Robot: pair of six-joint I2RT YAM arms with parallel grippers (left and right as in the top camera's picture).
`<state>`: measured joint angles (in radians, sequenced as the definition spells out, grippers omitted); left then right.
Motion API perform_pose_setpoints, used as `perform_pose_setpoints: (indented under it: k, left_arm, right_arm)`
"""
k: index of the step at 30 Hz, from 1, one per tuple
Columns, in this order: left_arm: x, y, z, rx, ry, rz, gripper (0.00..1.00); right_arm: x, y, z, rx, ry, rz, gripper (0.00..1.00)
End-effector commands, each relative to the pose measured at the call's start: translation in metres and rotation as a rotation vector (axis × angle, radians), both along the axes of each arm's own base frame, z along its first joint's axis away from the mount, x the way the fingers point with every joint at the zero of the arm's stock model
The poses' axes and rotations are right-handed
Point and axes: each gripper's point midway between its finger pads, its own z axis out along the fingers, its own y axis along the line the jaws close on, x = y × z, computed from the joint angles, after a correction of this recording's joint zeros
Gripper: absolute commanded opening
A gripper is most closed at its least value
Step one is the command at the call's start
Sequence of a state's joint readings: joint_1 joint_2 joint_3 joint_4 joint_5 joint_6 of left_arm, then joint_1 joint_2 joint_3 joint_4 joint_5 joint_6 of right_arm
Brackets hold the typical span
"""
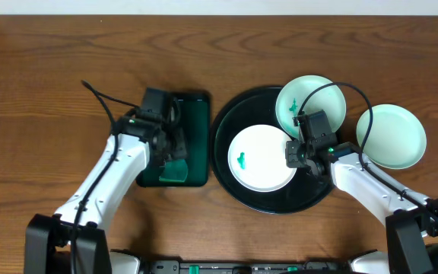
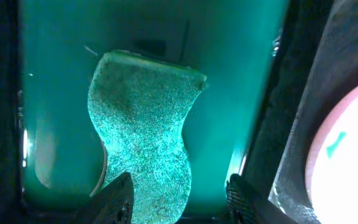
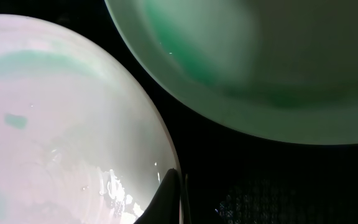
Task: Clean dirty plates on tray and stack at the side
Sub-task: 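Lower the left gripper onto the green sponge and pinch it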
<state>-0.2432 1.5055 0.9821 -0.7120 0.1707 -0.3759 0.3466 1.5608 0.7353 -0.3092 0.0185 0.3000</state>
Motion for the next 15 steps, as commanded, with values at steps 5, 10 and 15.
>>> perform_pose_setpoints:
  k: [5, 10, 15]
  left_arm:
    - [-0.004, 0.011, -0.019, 0.052, -0.009, 0.061, 0.5]
    - [-0.001, 0.012, -0.031, 0.06, -0.004, 0.085, 0.49]
    - [0.004, 0.012, -0.043, 0.072, 0.006, 0.087, 0.48]
  right_arm:
    - [0.0, -0.004, 0.003, 0.003, -0.008, -0.01, 0.01]
    - [0.0, -0.004, 0.003, 0.003, -0.009, -0.01, 0.01]
    - [0.0, -0.004, 0.003, 0.003, -0.009, -0.01, 0.01]
